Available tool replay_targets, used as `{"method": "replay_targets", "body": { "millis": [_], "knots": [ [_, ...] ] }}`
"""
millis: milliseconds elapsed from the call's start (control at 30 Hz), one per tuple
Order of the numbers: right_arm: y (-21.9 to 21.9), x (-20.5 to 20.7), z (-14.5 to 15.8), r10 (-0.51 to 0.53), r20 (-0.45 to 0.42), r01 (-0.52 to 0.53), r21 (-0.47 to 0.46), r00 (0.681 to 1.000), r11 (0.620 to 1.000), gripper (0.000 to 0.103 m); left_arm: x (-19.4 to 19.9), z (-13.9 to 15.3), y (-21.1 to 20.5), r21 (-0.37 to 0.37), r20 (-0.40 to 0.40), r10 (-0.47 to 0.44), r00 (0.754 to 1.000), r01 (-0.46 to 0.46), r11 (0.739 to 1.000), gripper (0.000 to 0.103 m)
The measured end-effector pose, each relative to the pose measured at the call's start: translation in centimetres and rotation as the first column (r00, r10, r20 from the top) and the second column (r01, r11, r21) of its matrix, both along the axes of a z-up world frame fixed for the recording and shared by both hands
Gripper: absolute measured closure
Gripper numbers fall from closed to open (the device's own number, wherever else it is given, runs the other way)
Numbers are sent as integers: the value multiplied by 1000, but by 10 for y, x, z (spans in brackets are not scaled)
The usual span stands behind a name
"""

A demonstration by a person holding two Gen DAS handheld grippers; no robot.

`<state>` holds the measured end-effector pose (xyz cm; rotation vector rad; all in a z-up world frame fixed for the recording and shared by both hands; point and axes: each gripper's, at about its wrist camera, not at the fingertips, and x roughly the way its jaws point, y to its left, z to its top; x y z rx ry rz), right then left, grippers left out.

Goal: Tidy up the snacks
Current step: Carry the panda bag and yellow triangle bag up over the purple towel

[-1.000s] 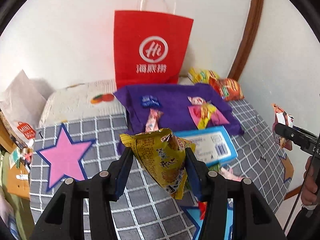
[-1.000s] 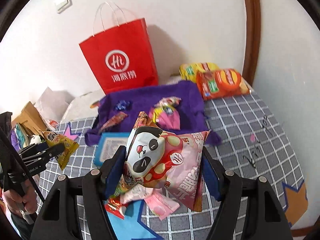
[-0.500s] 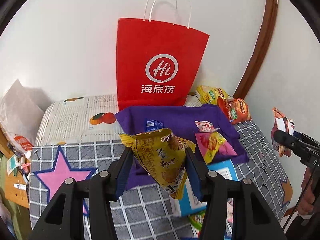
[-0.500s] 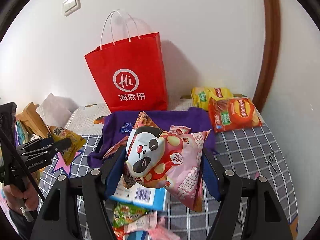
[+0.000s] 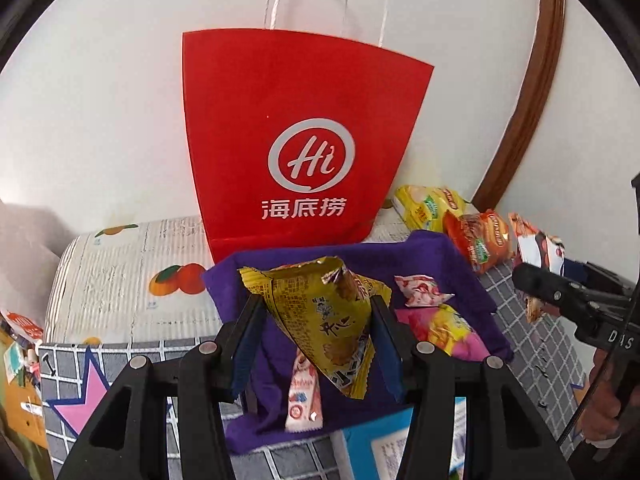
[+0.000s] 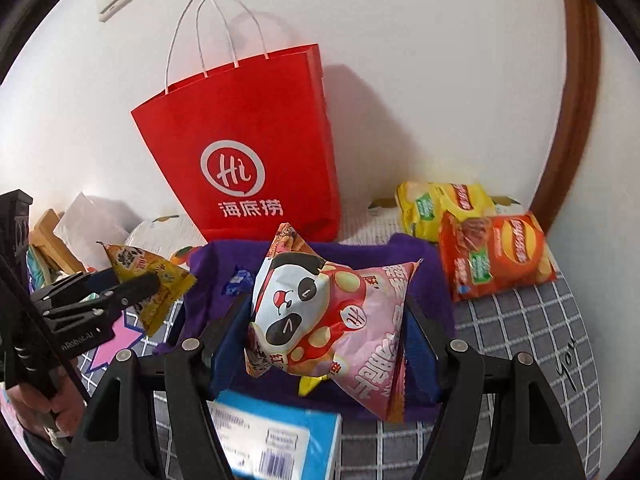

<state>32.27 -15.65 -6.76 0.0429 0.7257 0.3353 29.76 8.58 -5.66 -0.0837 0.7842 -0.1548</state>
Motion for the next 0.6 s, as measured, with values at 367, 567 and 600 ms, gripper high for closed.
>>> {"method": "replay_targets", "body": {
  "millis": [367, 567, 600],
  "knots": [
    [18, 47, -24, 30, -34, -30, 5, 999, 1000, 33, 19, -33, 8, -19, -72, 11, 997, -12, 1000, 53],
    [27, 65, -38, 51, -65, -51, 3, 997, 999, 33, 25, -42, 9, -23, -95, 15, 995, -17, 1000, 53],
    [27, 65, -39, 56, -69, -57, -4, 996, 998, 33, 25, -44, 9, -24, -100, 14, 995, -16, 1000, 53]
  ]
}}
